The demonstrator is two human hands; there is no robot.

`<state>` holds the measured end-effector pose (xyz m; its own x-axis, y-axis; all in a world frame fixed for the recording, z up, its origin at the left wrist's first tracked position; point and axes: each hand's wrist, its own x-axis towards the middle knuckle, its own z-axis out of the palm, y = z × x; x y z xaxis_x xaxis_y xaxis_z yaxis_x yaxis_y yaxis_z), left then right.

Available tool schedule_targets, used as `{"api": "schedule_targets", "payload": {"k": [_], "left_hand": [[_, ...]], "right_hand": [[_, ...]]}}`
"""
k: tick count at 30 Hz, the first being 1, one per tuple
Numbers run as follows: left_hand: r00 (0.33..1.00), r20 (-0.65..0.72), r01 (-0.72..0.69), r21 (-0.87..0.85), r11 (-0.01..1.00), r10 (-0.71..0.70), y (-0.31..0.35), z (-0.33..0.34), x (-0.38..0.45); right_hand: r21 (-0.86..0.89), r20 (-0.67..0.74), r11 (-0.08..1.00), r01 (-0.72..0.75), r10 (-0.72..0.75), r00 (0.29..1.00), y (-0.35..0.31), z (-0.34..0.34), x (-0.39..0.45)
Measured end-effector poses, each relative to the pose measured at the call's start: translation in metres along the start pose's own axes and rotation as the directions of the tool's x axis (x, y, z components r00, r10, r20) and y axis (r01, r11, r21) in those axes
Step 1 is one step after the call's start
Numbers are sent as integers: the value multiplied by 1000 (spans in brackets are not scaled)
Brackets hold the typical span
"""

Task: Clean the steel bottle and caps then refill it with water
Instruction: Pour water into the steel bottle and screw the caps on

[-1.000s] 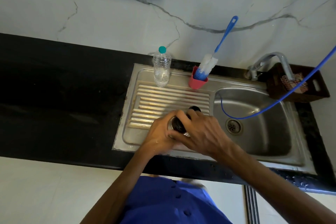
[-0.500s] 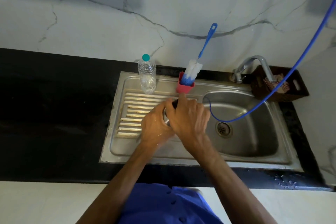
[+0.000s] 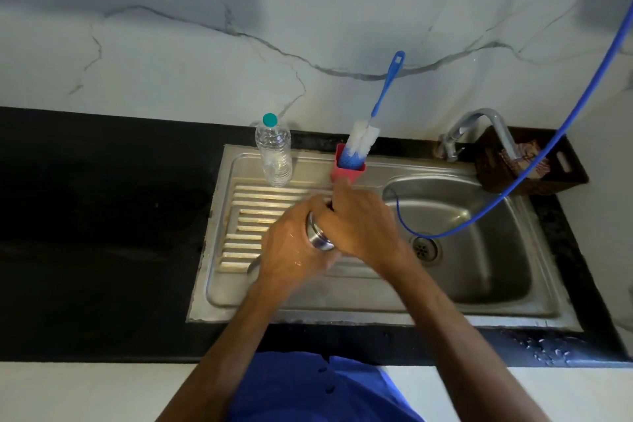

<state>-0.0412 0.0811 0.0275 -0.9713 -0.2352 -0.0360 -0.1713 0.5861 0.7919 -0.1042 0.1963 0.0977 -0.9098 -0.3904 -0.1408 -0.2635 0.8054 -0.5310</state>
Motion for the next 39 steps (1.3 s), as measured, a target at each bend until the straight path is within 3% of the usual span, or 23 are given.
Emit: {"api": "schedule_targets", "payload": {"k": [2, 3, 5, 7, 8, 11, 12, 13, 15, 17, 18, 20, 22, 24, 25, 27, 30, 32, 34, 35, 36, 38, 39], "left_hand": [[998, 33, -45, -86, 995, 48, -10, -16, 10], [996, 44, -79, -82, 993, 83, -14, -21, 14], [983, 103, -154, 46, 987, 149, -11, -25, 19], [980, 141, -167, 167, 972, 144, -4, -21, 18], [981, 152, -145, 164, 976, 120, -6, -18, 18], [984, 178, -20, -3, 1000, 20, -18, -15, 18], [981, 192, -4, -22, 1000, 8, -20, -14, 17], [978, 210, -14, 11, 1000, 11, -21, -11, 16], [978, 207, -70, 147, 987, 38, -19, -3, 12], [984, 170, -93, 240, 966, 52, -21, 3, 12], [984, 176, -84, 265, 961, 38, -25, 4, 14], [970, 241, -45, 258, 965, -19, -34, -2, 16], [941, 337, -32, 162, 986, -25, -43, -9, 16], [923, 385, -69, 107, 992, 22, -42, -8, 12], [929, 369, -74, 105, 992, 31, -39, -3, 10], [952, 307, -53, 172, 984, -3, -40, 8, 8], [981, 194, -39, 274, 961, -16, -52, 19, 6], [988, 152, -47, 312, 949, -1, -58, 20, 5], [988, 152, -20, 269, 963, -22, -63, 20, 5], [987, 147, 32, 208, 978, -64, -64, 16, 6], [987, 125, 89, 124, 988, -104, -69, 10, 8], [990, 37, 140, -68, 988, -138, -81, -1, 11], [989, -4, 142, -148, 979, -145, -85, -6, 11]], "right_hand": [[146, 162, 972, 184, -207, 965, 0, -19, -11], [52, 138, 963, 265, -270, 953, 5, -20, -17], [-269, -85, 942, 202, -233, 969, 15, -15, -19], [-325, -238, 941, 94, -178, 955, 23, -9, -16], [-275, -205, 949, 156, -217, 954, 27, -9, -15], [-95, 77, 887, 452, -446, 891, 33, -11, -8], [-99, 88, 866, 491, -484, 871, 35, -6, -7], [-150, 18, 859, 489, -492, 870, 38, 2, -6], [-220, -163, 945, 240, -279, 946, 38, 18, -5], [-98, -115, 995, -24, 12, 993, 41, 30, -4], [-84, -82, 996, -21, 14, 996, 44, 35, -5], [-73, -50, 977, 199, -203, 978, 47, 42, -9], [-105, 15, 883, 457, -458, 889, 53, 45, -10], [-189, -47, 832, 522, -539, 841, 57, 52, -9], [-215, -136, 874, 436, -469, 873, 53, 54, -7], [-201, -252, 972, 123, -173, 952, 39, 60, -3], [-144, -117, 977, -158, 142, 983, 37, 72, 8], [-92, 24, 984, -155, 158, 987, 39, 70, 17], [184, 220, 975, -127, 85, 972, 46, 59, 26], [317, 273, 940, -126, 37, 961, 55, 56, 29], [337, 221, 938, -78, 2, 975, 68, 56, 34], [70, 85, 994, 87, -93, 992, 107, 65, 50], [-106, 119, 990, 92, -80, 990, 126, 73, 56]]}}
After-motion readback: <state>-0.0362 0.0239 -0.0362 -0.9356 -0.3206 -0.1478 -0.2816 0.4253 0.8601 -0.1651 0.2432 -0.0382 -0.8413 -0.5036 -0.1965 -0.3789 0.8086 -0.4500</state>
